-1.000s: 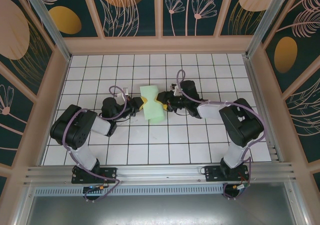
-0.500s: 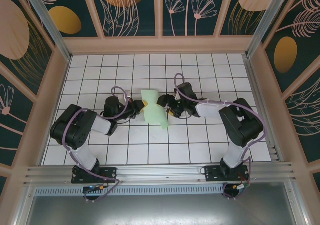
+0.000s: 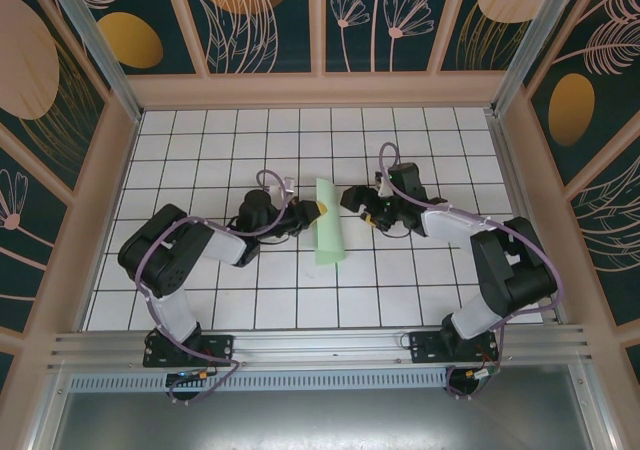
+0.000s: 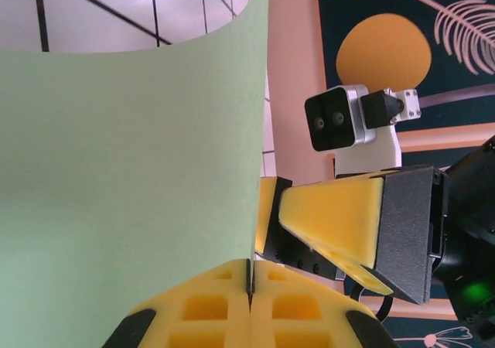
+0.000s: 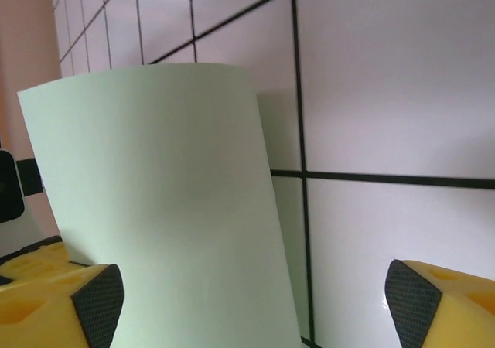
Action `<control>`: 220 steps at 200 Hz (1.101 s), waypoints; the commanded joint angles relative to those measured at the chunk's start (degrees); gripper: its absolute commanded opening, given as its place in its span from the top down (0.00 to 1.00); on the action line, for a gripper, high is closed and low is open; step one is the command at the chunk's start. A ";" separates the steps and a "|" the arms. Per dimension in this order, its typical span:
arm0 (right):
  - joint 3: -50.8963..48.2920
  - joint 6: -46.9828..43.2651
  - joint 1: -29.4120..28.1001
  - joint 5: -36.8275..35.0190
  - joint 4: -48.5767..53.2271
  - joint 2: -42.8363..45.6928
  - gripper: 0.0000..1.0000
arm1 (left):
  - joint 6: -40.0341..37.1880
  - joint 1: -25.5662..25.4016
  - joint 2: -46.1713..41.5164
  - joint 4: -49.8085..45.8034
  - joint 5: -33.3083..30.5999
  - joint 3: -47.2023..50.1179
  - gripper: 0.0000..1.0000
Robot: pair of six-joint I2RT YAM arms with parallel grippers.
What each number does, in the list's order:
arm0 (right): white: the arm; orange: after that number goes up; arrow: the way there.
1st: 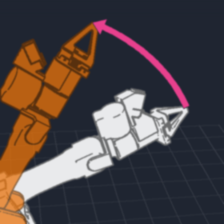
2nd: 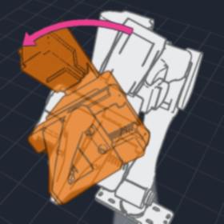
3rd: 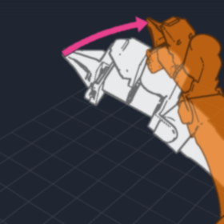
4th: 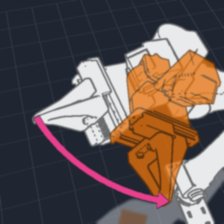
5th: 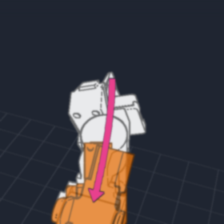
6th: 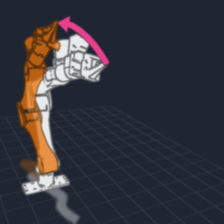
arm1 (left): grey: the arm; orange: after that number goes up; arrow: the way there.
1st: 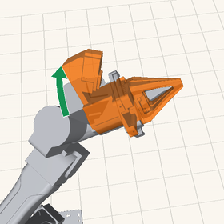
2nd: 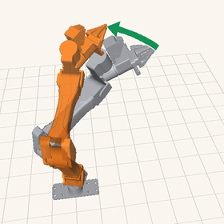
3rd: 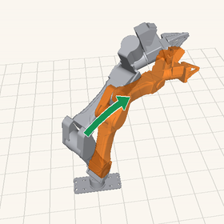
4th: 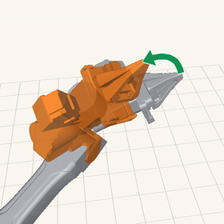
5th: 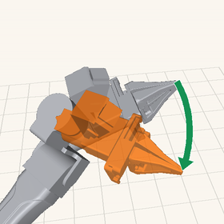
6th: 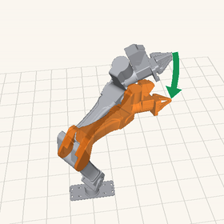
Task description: Fold a paper plane with a square sheet of paper (pick it up from the middle)
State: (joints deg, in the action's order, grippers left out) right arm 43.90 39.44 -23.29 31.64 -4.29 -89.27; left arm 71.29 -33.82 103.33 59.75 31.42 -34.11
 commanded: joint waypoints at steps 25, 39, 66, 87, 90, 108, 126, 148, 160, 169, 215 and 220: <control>0.52 -8.64 1.09 9.57 3.73 -3.54 0.17 | -3.84 -1.71 0.80 -6.74 -7.78 -0.29 0.99; 1.68 -9.39 1.14 10.41 4.16 -5.66 0.21 | -3.79 -1.76 0.93 -7.18 -8.75 0.39 0.99; 3.97 -10.73 0.97 11.66 5.50 -9.31 0.27 | -4.23 -1.84 1.08 -7.99 -10.16 1.52 0.99; 5.28 -11.71 0.62 11.86 6.61 -10.64 0.29 | -5.43 -1.86 1.90 -10.02 -10.09 0.48 0.99; 5.47 -11.82 0.53 11.91 6.72 -10.85 0.30 | -5.53 -1.82 2.02 -10.16 -9.94 0.31 0.98; 6.89 -12.35 0.08 11.92 7.67 -11.98 0.32 | -6.41 -1.79 2.55 -11.67 -9.88 -0.43 0.98; 8.16 -12.68 -0.59 11.40 8.80 -13.37 0.35 | -7.66 -1.79 2.69 -13.73 -10.24 -1.14 0.98; 9.47 -13.07 -1.22 10.27 10.04 -14.99 0.38 | -8.15 -1.81 3.08 -14.39 -10.19 -1.71 0.97; 10.03 -13.32 -1.33 9.46 10.81 -15.69 0.40 | -8.16 -1.77 3.27 -14.39 -10.06 -1.93 0.95; 10.23 -13.55 -1.44 8.66 11.39 -16.02 0.41 | -8.27 -1.78 3.34 -14.42 -10.06 -2.01 0.94; 11.19 -15.04 -2.64 2.20 14.80 -18.22 0.50 | -8.16 -1.77 1.86 -16.09 -10.50 -2.27 0.81; 11.20 -15.23 -2.77 1.13 15.20 -18.57 0.51 | -8.08 -1.81 1.30 -16.30 -10.42 -2.28 0.78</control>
State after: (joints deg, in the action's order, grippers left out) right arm 54.15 26.30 -24.88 39.00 6.85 -105.12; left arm 63.90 -35.38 105.82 45.43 21.74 -35.27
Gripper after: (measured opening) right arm 0.511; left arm 0.165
